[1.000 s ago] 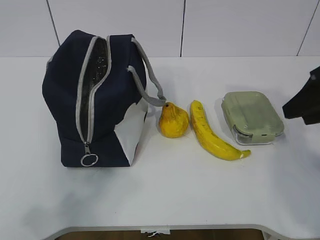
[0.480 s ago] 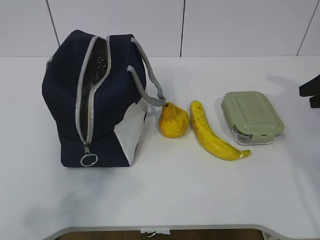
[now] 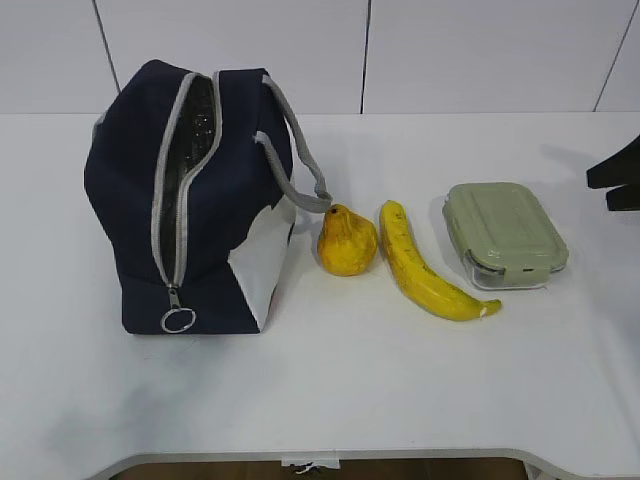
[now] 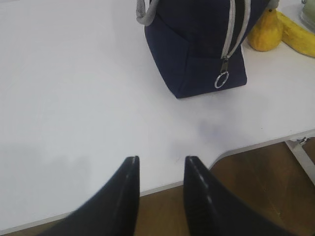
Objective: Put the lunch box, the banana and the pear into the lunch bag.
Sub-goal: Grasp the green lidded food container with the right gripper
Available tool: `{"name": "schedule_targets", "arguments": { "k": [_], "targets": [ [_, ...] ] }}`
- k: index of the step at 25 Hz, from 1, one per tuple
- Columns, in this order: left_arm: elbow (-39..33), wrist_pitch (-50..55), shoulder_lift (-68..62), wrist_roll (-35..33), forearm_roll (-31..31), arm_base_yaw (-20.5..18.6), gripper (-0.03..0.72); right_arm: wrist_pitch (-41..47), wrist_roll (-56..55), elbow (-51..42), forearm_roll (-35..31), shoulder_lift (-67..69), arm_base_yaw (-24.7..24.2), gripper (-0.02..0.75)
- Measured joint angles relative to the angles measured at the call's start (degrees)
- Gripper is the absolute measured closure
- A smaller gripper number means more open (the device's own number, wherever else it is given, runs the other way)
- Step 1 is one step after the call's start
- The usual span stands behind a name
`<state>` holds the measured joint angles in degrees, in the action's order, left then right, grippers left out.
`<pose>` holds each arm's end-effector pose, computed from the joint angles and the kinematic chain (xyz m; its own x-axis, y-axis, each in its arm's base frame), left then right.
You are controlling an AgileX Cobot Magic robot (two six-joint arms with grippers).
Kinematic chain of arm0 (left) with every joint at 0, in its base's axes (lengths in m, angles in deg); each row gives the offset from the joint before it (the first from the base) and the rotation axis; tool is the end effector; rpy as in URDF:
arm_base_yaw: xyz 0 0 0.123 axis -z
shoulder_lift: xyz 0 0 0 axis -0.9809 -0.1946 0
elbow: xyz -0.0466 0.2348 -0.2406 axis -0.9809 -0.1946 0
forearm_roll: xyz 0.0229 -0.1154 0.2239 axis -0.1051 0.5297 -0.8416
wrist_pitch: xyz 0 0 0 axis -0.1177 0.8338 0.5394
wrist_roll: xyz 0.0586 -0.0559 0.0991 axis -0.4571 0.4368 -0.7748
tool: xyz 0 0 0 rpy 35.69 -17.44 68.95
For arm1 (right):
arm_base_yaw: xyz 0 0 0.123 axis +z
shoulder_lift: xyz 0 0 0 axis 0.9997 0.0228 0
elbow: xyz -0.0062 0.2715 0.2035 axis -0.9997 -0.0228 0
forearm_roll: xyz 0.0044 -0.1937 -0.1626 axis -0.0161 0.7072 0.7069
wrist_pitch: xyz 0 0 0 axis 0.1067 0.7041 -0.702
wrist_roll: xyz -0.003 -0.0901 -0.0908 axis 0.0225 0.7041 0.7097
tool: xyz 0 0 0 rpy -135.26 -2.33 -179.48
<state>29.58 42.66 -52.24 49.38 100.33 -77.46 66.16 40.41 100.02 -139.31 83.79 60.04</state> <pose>-0.0327 -0.0252 0.2658 -0.4634 0.0886 -0.8817 0.2375 0.9710 -0.0272 0.4107 -0.1116 0.2326 -0.8956 0.2477 -0.3695 -0.0819 0.7246 0.6843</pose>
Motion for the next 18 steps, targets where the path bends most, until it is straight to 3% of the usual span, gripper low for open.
{"name": "schedule_targets", "arguments": {
  "k": [7, 10, 18],
  "targets": [
    [0.0, 0.0, 0.0, 0.0, 0.0, 0.0, 0.449, 0.0, 0.71, 0.27, -1.96, 5.1, 0.0, 0.122],
    [0.0, 0.0, 0.0, 0.0, 0.0, 0.0, 0.449, -0.11, 1.7, 1.36, -5.26, 7.61, 0.21, 0.111],
    [0.0, 0.0, 0.0, 0.0, 0.0, 0.0, 0.449, -0.61, 2.69, 4.58, -6.48, 12.71, 4.67, 0.121]
  ]
}}
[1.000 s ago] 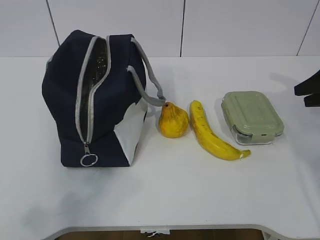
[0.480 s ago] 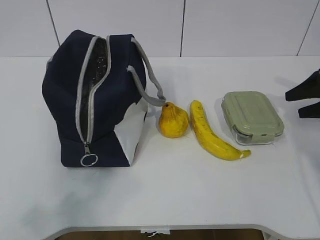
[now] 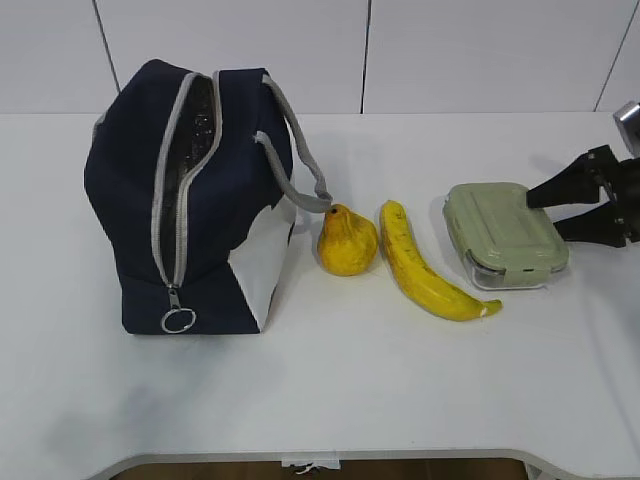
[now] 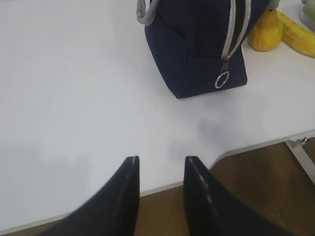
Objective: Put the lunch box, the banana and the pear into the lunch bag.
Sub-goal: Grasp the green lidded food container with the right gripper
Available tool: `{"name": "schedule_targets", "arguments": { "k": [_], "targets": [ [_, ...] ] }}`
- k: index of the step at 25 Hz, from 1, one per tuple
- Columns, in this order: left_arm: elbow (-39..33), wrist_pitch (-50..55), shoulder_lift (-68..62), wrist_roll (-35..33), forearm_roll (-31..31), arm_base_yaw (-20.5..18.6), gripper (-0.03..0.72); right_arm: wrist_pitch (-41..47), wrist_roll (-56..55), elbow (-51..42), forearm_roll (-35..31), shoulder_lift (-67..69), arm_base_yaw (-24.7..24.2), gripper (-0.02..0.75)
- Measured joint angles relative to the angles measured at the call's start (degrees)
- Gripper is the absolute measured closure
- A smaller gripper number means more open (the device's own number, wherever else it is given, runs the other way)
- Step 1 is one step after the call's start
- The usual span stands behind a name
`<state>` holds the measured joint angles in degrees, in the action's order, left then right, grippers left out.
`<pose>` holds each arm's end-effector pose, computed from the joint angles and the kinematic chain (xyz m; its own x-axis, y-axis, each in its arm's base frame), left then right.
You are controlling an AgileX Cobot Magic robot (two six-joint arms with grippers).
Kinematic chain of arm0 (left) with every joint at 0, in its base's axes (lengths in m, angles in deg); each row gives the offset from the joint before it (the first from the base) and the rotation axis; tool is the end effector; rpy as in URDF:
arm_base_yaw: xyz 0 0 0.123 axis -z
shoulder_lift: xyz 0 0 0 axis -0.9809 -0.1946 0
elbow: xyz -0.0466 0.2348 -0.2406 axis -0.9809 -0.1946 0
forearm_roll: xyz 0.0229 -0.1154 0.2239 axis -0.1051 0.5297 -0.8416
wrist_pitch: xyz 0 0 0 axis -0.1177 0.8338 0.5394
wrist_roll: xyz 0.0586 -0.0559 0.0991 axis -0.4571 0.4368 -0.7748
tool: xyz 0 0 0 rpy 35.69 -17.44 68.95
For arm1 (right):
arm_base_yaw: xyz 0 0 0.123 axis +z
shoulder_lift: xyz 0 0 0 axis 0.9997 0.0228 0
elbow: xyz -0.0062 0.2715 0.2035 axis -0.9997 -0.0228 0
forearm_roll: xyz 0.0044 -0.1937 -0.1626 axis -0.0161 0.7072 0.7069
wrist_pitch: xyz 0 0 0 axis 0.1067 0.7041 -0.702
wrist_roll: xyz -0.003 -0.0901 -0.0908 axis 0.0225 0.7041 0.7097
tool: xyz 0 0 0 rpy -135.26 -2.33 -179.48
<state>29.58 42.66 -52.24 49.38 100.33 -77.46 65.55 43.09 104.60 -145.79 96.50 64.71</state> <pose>-0.0327 -0.0252 0.2658 -0.4634 0.0886 -0.8817 0.2375 0.9710 -0.0272 0.4575 -0.0882 0.1639 -0.9223 0.2515 -0.2934 -0.0729 0.6325 0.7712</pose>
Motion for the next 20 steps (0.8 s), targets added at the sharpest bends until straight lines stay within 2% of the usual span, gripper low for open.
{"name": "schedule_targets", "arguments": {
  "k": [5, 10, 20],
  "targets": [
    [0.0, 0.0, 0.0, 0.0, 0.0, 0.0, 0.448, 0.0, 0.09, 0.07, 0.52, 0.05, 1.99, 0.136],
    [0.0, 0.0, 0.0, 0.0, -0.1, 0.0, 0.448, 0.0, -1.54, 0.12, 4.45, 0.05, 2.11, 0.155],
    [0.0, 0.0, 0.0, 0.0, -0.34, 0.0, 0.448, 0.19, -4.06, 0.21, 4.93, 0.05, 3.71, 0.162]
  ]
}}
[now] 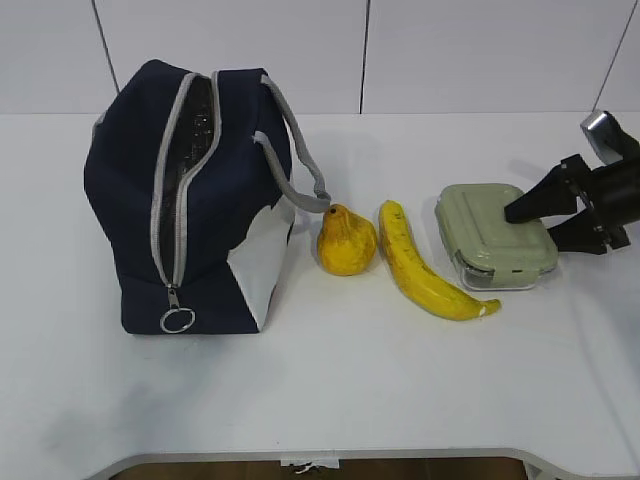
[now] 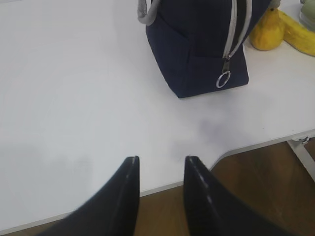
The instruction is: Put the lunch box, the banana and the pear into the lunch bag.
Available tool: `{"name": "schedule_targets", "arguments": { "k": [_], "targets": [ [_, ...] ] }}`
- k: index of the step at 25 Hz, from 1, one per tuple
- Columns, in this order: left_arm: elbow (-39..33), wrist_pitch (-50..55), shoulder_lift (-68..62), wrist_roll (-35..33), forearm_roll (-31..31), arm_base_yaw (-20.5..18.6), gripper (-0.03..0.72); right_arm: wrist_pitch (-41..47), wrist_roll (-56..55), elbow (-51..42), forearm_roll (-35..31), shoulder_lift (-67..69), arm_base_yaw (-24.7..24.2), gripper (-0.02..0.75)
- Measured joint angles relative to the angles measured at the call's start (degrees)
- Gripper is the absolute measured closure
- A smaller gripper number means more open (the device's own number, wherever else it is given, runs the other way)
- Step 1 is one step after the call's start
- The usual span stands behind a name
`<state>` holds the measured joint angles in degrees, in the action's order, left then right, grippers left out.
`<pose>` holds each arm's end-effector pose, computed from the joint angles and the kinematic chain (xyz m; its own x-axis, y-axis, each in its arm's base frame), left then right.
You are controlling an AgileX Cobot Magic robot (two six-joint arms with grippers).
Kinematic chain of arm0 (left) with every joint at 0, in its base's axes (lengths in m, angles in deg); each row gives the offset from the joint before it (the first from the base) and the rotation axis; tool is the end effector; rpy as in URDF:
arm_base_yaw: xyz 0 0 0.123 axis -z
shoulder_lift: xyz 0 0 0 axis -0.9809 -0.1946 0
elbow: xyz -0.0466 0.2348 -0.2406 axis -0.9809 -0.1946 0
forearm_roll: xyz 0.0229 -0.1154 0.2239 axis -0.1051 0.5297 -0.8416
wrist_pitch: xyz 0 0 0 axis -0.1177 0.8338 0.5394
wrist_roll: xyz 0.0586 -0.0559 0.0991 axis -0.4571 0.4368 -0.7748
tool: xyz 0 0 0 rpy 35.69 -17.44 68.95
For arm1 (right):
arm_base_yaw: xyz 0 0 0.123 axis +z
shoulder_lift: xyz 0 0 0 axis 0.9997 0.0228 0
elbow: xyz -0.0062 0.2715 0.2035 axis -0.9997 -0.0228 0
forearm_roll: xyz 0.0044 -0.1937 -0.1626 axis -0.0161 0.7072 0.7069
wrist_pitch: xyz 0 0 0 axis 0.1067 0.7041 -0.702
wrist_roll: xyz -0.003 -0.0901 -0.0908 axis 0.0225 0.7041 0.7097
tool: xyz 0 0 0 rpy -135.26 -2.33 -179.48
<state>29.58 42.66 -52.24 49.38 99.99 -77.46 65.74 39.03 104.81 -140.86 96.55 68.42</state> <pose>-0.0326 -0.0246 0.2657 -0.4636 0.0914 -0.8813 0.2342 0.9719 -0.0225 0.4560 -0.0613 0.1573 -0.9584 0.1691 -0.2298 -0.0641 0.6572 0.7510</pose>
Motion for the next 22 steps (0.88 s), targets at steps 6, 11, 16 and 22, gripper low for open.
{"name": "schedule_targets", "arguments": {
  "k": [6, 11, 16, 22],
  "targets": [
    [0.0, 0.0, 0.0, 0.0, -0.08, 0.0, 0.448, 0.14, -0.36, 0.0, 0.0, 0.0, 1.26, 0.182],
    [0.0, 0.0, 0.0, 0.0, -0.14, 0.0, 0.448, 0.83, -1.34, 0.0, -0.38, 0.0, 1.29, 0.286],
    [0.0, 0.0, 0.0, 0.0, -0.22, 0.0, 0.448, 1.38, -1.84, 0.15, -0.75, 0.0, 1.29, 0.344],
    [0.0, 0.0, 0.0, 0.0, -0.22, 0.0, 0.448, 1.52, -1.87, 0.13, -1.52, 0.0, 1.29, 0.356]
  ]
}}
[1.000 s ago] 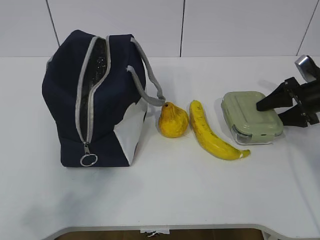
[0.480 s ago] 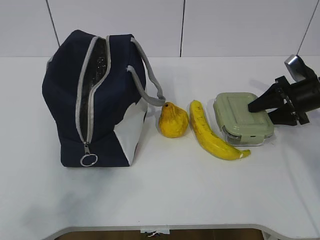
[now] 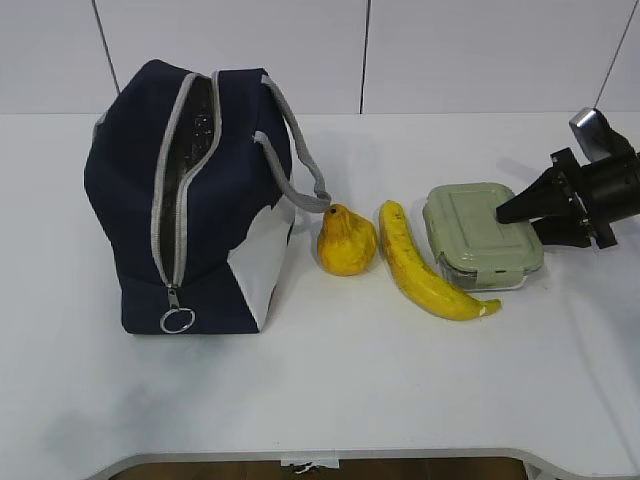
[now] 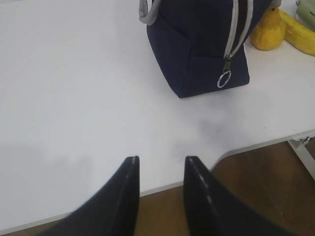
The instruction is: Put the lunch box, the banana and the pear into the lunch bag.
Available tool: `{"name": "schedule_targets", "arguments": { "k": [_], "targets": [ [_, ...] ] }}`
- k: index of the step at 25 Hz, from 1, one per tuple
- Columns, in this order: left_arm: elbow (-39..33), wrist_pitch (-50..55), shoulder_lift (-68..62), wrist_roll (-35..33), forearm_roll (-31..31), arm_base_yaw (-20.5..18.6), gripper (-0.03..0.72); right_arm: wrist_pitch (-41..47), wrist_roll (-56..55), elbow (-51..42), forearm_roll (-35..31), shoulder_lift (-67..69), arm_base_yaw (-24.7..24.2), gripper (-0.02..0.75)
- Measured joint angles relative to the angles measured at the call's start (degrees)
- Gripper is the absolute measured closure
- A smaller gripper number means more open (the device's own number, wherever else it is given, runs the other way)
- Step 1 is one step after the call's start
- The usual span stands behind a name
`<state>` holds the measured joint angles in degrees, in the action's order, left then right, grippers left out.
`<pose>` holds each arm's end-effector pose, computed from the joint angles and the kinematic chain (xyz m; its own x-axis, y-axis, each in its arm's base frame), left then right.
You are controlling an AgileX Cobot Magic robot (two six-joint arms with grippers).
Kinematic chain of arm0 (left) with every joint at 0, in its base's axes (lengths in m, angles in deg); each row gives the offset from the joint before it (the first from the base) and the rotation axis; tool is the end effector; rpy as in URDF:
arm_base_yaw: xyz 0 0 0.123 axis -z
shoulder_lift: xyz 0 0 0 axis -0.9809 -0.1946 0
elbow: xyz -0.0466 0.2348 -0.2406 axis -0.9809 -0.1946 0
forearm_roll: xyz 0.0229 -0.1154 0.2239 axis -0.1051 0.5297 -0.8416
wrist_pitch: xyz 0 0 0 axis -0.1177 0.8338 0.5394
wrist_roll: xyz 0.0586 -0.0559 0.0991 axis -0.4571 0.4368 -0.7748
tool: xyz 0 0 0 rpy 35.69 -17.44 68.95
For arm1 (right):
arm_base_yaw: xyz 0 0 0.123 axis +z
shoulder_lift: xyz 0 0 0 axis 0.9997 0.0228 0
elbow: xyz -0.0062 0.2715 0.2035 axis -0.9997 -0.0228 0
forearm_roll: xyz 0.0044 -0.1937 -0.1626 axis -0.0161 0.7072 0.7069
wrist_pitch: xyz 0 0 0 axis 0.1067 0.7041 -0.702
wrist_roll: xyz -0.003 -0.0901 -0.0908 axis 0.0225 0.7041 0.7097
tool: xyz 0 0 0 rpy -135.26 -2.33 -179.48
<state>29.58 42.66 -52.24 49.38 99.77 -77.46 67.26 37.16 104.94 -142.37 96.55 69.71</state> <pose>-0.0326 -0.0241 0.2656 -0.4637 0.0931 -0.8811 0.2321 0.9725 -0.0194 0.4573 -0.0482 0.1613 -0.9644 0.1739 -0.1993 -0.0493 0.6222 0.7813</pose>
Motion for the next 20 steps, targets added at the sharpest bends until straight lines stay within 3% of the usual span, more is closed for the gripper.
{"name": "schedule_targets", "arguments": {
  "k": [17, 20],
  "targets": [
    [0.0, 0.0, 0.0, 0.0, 0.11, 0.0, 0.449, -2.57, -9.31, -0.19, 1.98, -4.23, 0.1, 0.365],
    [0.0, 0.0, 0.0, 0.0, 2.75, 0.0, 0.449, -2.57, -11.19, -0.19, 2.07, -7.29, 0.22, 0.365]
  ]
}}
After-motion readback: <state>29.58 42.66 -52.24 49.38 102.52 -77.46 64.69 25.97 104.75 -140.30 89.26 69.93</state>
